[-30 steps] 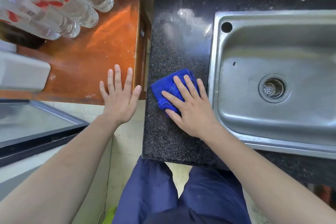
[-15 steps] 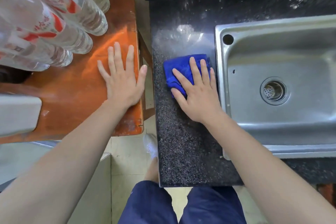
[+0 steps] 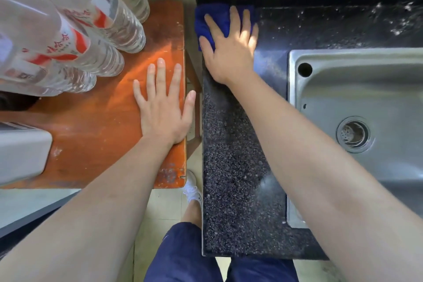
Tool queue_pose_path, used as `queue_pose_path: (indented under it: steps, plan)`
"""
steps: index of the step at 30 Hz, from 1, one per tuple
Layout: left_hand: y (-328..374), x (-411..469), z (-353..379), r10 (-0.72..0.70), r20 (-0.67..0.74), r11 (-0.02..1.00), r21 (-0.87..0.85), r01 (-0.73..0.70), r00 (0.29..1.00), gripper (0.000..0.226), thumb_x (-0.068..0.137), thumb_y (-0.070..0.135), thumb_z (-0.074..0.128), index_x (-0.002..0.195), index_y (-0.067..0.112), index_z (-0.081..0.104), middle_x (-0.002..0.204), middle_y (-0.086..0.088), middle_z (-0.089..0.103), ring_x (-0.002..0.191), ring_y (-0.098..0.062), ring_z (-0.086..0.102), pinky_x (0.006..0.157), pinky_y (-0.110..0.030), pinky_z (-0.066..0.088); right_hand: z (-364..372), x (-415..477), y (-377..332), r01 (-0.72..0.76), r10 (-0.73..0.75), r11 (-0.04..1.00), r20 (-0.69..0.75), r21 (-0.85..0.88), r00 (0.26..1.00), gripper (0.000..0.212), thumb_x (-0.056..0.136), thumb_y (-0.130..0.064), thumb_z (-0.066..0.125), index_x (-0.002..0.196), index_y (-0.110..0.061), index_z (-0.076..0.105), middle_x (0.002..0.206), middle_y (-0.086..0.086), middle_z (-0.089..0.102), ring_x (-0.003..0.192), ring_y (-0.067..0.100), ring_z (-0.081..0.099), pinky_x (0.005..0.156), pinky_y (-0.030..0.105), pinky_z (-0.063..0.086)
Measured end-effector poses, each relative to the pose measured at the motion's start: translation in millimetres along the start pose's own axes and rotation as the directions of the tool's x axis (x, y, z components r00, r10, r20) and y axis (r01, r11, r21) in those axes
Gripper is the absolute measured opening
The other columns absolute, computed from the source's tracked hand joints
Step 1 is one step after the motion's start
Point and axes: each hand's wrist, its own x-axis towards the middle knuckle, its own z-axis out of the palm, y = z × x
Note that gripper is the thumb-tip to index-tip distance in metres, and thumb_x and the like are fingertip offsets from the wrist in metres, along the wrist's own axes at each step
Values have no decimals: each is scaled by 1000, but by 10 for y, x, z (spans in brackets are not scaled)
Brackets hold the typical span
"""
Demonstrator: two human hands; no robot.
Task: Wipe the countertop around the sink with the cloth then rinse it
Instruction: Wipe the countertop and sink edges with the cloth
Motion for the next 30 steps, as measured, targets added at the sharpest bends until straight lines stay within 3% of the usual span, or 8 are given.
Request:
queue_pose_path:
  steps: [3,5,10,14,20,24,27,30]
  plan:
    - [14,1,-21,-6,1,1000,-2,6,1000,67,100,57,18,159,26,18,167,-9,8,154,-28,5,119,-62,6,-123,-153,378,151,-149,987,44,-52,988,56,102,-57,28,155,-40,30,167,11,16,153,38,8,123,54,7]
    - [22,8,-23,-10,13,1000,-2,10,1000,67,99,56,18,159,26,17,167,-10,7,154,-29,5,119,-62,6,-173,-281,766,137,-137,989,-1,-59,991,56,100,-58,32,152,-40,38,165,13,23,152,40,16,122,54,12]
    - [36,-1,-51,-11,23,1000,-5,12,1000,67,99,56,20,159,25,18,167,-10,7,154,-29,4,119,-62,5,-447,-190,1394,-180,181,983,25,-31,983,58,100,-59,35,155,-43,29,168,10,12,153,37,7,124,53,4]
    - [35,18,-47,-10,25,1000,-4,10,1000,67,99,56,19,159,25,18,167,-11,7,154,-29,4,119,-62,4,-327,45,906,-456,456,890,-43,24,889,60,101,-54,30,158,-35,24,169,11,6,154,38,0,123,54,-2]
    - [27,7,-31,-4,6,1000,3,4,1000,66,100,55,17,159,25,17,167,-11,8,154,-29,5,119,-62,7,-9,-109,-68,-37,36,999,-30,-23,999,56,101,-52,30,155,-36,32,167,12,16,153,40,8,122,55,3]
    - [20,11,-28,-10,1,1000,-7,10,1000,66,100,55,18,159,26,17,167,-10,8,154,-29,5,119,-62,6,-148,-87,328,198,-196,976,37,-86,980,56,100,-57,30,153,-41,34,167,10,18,153,37,11,123,51,4]
    - [26,12,-24,-5,-2,1000,-12,5,1000,65,100,55,18,159,26,17,167,-10,8,154,-29,5,119,-62,6,-315,-97,947,-27,26,998,-17,-61,1000,58,98,-60,32,154,-43,32,167,10,15,154,35,8,124,50,0]
    - [30,6,-22,-6,-9,1000,-7,6,1000,66,100,55,19,159,26,17,167,-10,9,154,-29,6,119,-62,6,-339,-21,999,-308,308,951,-38,-17,951,59,100,-57,30,157,-40,26,168,10,8,154,36,2,124,52,-3]
